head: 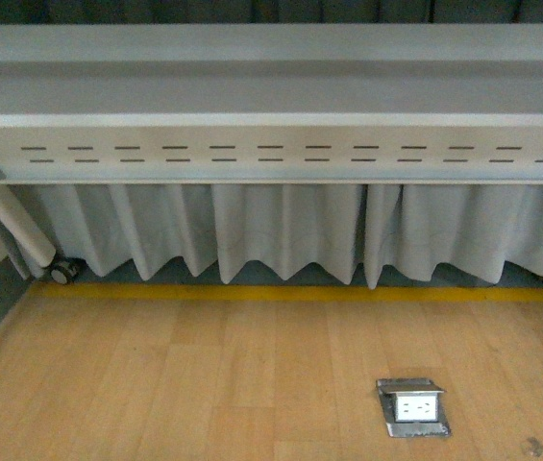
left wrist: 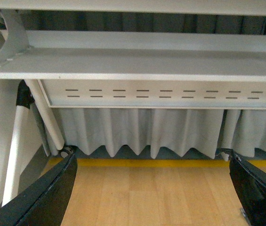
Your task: Open oven
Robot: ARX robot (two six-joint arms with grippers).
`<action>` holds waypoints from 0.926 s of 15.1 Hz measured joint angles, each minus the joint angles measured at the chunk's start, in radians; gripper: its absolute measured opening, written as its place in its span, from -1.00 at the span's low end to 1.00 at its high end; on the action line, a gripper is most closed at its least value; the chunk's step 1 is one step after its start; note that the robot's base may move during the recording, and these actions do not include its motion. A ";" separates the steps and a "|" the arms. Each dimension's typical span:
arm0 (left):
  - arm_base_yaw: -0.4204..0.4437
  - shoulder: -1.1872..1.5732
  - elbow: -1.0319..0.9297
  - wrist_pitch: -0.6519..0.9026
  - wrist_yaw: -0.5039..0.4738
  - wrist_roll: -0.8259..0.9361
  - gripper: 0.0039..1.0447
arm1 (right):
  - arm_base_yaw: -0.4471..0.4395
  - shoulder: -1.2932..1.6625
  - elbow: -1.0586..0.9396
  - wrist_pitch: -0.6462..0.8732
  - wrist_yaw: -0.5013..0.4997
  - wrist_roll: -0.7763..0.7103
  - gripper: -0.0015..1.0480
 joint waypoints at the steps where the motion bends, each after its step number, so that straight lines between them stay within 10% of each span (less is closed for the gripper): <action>1: 0.000 0.000 0.000 -0.001 0.000 0.000 0.88 | 0.000 0.000 0.000 0.000 0.000 0.000 0.87; 14: 0.000 0.000 0.000 -0.002 0.000 0.000 0.88 | 0.000 0.000 0.000 -0.001 0.001 0.000 0.87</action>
